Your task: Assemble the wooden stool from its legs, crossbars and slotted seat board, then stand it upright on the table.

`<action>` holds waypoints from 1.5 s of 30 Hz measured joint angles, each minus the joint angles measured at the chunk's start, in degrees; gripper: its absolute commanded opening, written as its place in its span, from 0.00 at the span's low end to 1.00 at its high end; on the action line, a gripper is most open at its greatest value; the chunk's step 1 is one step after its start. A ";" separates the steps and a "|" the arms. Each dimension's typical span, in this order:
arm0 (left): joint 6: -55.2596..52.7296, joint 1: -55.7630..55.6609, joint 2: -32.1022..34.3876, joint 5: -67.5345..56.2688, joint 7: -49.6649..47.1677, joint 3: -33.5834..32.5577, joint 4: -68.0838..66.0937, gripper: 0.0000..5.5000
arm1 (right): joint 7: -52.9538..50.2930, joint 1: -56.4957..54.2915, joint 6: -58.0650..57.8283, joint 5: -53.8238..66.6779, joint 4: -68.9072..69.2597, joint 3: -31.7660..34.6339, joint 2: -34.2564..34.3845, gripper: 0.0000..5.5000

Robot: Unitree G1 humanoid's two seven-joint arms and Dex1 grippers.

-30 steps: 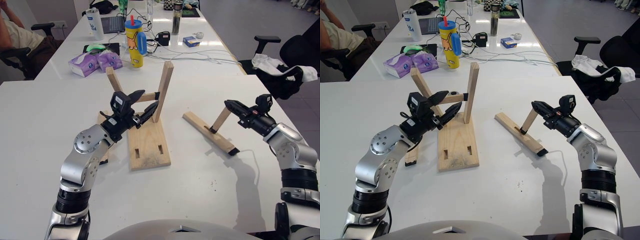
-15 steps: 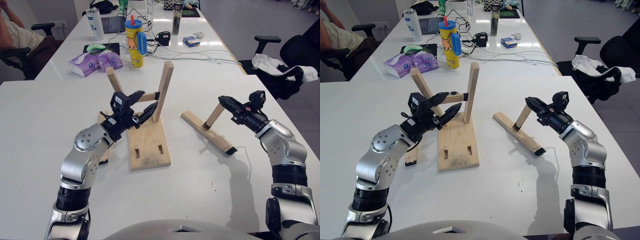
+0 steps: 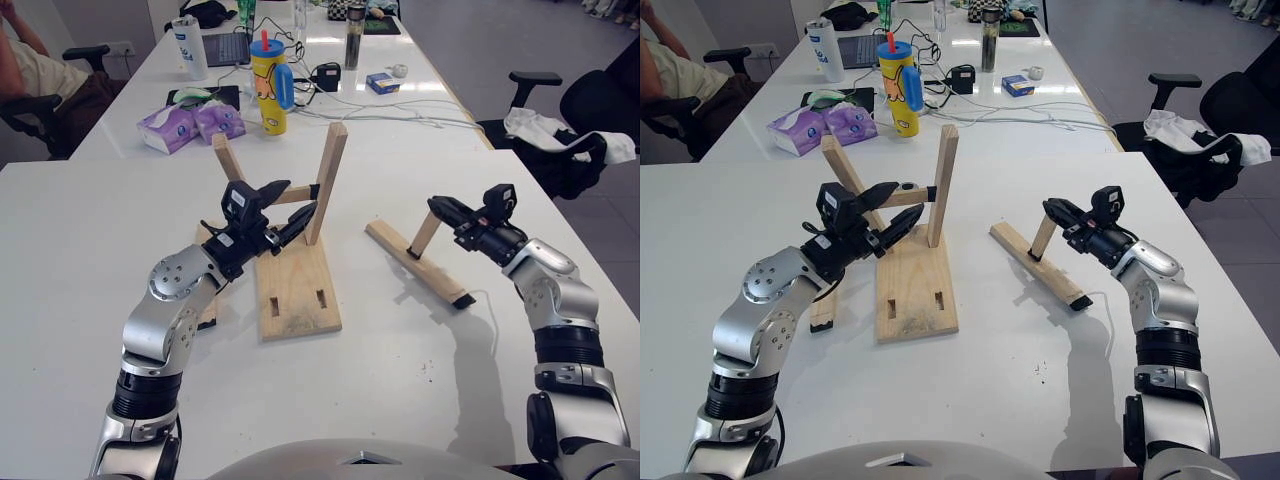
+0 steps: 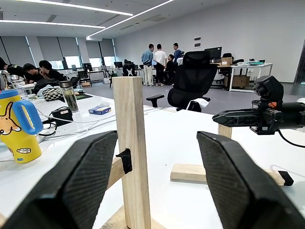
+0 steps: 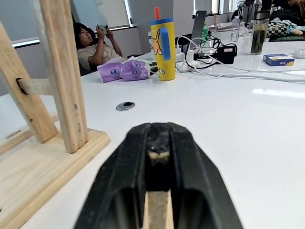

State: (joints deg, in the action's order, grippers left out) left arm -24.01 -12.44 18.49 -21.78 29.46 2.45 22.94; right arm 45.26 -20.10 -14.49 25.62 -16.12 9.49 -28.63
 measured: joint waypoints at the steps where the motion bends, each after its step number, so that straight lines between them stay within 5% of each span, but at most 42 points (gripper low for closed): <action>1: 0.00 0.00 0.01 0.00 -0.10 -0.06 0.04 0.56 | -1.69 1.55 0.70 -0.37 1.80 -0.23 0.97 0.08; 17: 0.30 0.26 -0.03 0.01 -1.77 -1.37 0.03 0.56 | -10.39 7.40 8.65 -2.63 6.95 -2.64 5.69 0.08; 25: 1.16 0.28 0.00 0.00 -1.75 -1.56 -0.07 0.56 | -12.12 9.14 2.62 0.23 9.75 -1.12 6.99 0.31; 33: 1.96 0.30 -0.13 0.02 -1.78 -1.81 -0.77 0.56 | -16.41 -5.35 -5.12 4.63 18.34 1.36 5.97 0.32; 39: 2.49 0.08 -0.35 0.17 -2.01 -1.41 -1.73 0.56 | -18.23 -14.60 -3.08 1.83 14.62 1.07 6.07 0.32; 45: 3.29 -0.22 -0.91 0.44 -2.33 -1.36 -2.38 0.56 | -20.33 -8.09 4.84 -6.47 -0.14 -5.14 9.73 0.32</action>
State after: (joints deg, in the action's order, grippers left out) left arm -20.72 -12.66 17.58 -21.34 27.13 1.10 20.56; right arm 24.93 -28.19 -9.65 19.15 -16.26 4.34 -18.90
